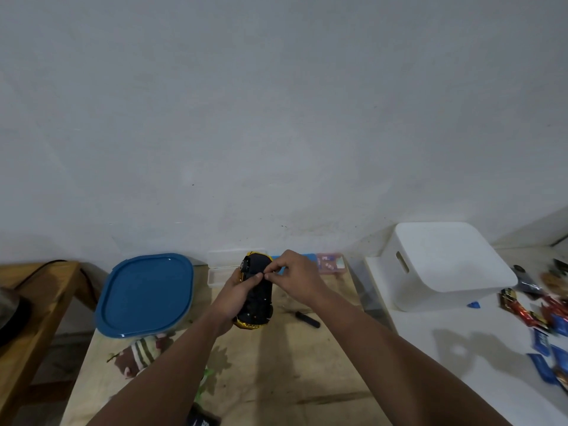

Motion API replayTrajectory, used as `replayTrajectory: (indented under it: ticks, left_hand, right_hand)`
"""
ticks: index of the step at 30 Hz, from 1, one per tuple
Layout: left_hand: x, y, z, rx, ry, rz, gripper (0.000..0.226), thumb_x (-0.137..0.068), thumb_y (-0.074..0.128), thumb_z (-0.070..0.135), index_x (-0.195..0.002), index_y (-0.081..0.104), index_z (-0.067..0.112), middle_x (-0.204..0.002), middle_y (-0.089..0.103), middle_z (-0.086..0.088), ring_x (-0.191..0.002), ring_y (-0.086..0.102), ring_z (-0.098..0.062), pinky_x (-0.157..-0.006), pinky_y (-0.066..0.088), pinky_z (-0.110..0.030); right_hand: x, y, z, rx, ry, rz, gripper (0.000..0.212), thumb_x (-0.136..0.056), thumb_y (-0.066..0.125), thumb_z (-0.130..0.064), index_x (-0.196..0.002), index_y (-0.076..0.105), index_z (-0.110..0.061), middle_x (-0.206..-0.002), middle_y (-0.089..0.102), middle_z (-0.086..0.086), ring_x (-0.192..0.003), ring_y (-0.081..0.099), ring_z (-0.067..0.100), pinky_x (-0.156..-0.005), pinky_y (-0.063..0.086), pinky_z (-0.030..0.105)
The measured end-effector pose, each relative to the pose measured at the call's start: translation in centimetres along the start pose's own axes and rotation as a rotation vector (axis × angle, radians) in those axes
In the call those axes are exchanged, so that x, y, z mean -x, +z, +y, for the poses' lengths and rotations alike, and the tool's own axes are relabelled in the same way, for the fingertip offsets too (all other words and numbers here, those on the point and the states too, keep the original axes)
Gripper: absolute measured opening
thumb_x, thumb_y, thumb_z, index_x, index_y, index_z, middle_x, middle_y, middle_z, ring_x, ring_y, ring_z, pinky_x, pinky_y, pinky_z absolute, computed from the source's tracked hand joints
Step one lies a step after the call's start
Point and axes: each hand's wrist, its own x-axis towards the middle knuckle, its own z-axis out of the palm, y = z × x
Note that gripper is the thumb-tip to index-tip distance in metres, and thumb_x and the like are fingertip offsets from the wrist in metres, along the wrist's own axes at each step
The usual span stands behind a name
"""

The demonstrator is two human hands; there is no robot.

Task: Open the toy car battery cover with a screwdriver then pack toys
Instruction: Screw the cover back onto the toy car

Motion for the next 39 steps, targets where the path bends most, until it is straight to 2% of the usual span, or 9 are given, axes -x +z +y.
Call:
replayTrajectory:
  ticks: [3,13,17,21,26,29,32,36,39]
  left_hand:
    - [-0.1,0.0,-0.1,0.057,-0.029,-0.014,0.029,-0.105,0.058,0.028,-0.133,0.064,0.025,-0.118,0.076,-0.014,-0.108,0.074,-0.035,-0.082,0.062,-0.041]
    - [-0.2,0.0,-0.4,0.030,0.004,-0.035,0.030,-0.104,0.059,0.022,-0.134,0.061,0.023,-0.119,0.076,-0.012,-0.107,0.074,-0.031,-0.085,0.060,-0.040]
    - [-0.2,0.3,-0.5,0.024,0.018,-0.019,0.027,-0.105,0.056,0.015,-0.130,0.062,0.024,-0.118,0.075,-0.014,-0.102,0.075,-0.028,-0.081,0.059,-0.038]
    - [-0.2,0.5,-0.5,0.034,0.029,-0.017,0.028,-0.106,0.055,0.016,-0.131,0.062,0.025,-0.117,0.076,-0.013,-0.103,0.075,-0.030,-0.081,0.060,-0.039]
    - [-0.3,0.5,-0.2,0.082,0.032,-0.006,0.026,-0.106,0.056,0.016,-0.129,0.063,0.025,-0.116,0.077,-0.012,-0.100,0.076,-0.029,-0.075,0.062,-0.036]
    - [-0.5,0.5,-0.1,0.066,0.046,-0.010,0.028,-0.105,0.057,0.016,-0.132,0.062,0.024,-0.117,0.077,-0.012,-0.103,0.076,-0.031,-0.079,0.062,-0.039]
    - [-0.8,0.5,-0.2,0.041,0.055,-0.003,0.032,-0.105,0.059,0.018,-0.136,0.059,0.023,-0.121,0.075,-0.012,-0.106,0.075,-0.032,-0.086,0.062,-0.044]
    - [-0.7,0.6,-0.3,-0.016,0.066,0.024,0.030,-0.104,0.061,0.016,-0.133,0.059,0.023,-0.120,0.074,-0.011,-0.105,0.075,-0.029,-0.086,0.062,-0.040]
    - [-0.5,0.4,-0.4,-0.050,0.072,0.034,0.027,-0.103,0.061,0.014,-0.128,0.059,0.024,-0.117,0.074,-0.010,-0.103,0.075,-0.026,-0.081,0.060,-0.035]
  right_hand:
    - [0.1,-0.2,-0.2,0.044,-0.060,0.024,0.010,-0.084,0.072,-0.043,-0.093,0.076,-0.039,-0.088,0.058,-0.015,-0.085,0.058,0.004,-0.082,0.050,0.047]
    - [0.1,-1.2,-0.1,-0.028,-0.086,-0.029,0.008,-0.086,0.075,-0.031,-0.093,0.079,-0.031,-0.091,0.058,-0.014,-0.081,0.054,-0.001,-0.079,0.050,0.033]
    - [0.2,-1.0,-0.1,-0.005,-0.098,-0.049,0.004,-0.084,0.075,-0.031,-0.084,0.076,-0.034,-0.088,0.059,-0.013,-0.082,0.056,0.002,-0.081,0.050,0.041]
    - [0.3,-1.0,-0.2,-0.035,-0.089,-0.014,0.004,-0.086,0.074,-0.031,-0.087,0.077,-0.034,-0.089,0.059,-0.013,-0.085,0.058,0.004,-0.083,0.051,0.045]
    - [0.8,-0.5,0.5,-0.013,-0.150,0.040,0.019,-0.089,0.067,-0.041,-0.104,0.077,-0.036,-0.089,0.053,-0.017,-0.078,0.055,0.001,-0.081,0.051,0.044]
    - [1.2,0.0,1.2,0.046,-0.209,0.088,0.033,-0.091,0.055,-0.052,-0.113,0.075,-0.037,-0.091,0.051,-0.019,-0.079,0.054,0.002,-0.081,0.050,0.045]
    - [1.7,0.4,1.5,0.119,-0.245,0.142,0.036,-0.093,0.051,-0.052,-0.116,0.074,-0.037,-0.096,0.055,-0.018,-0.083,0.058,0.004,-0.080,0.047,0.047]
    - [1.7,1.0,1.5,-0.026,-0.164,0.141,0.031,-0.087,0.059,-0.052,-0.111,0.075,-0.040,-0.093,0.058,-0.020,-0.075,0.059,0.002,-0.079,0.051,0.049]
    - [1.8,0.9,1.2,-0.119,-0.121,0.123,0.022,-0.084,0.071,-0.040,-0.105,0.077,-0.037,-0.090,0.062,-0.018,-0.073,0.060,0.004,-0.078,0.053,0.045]
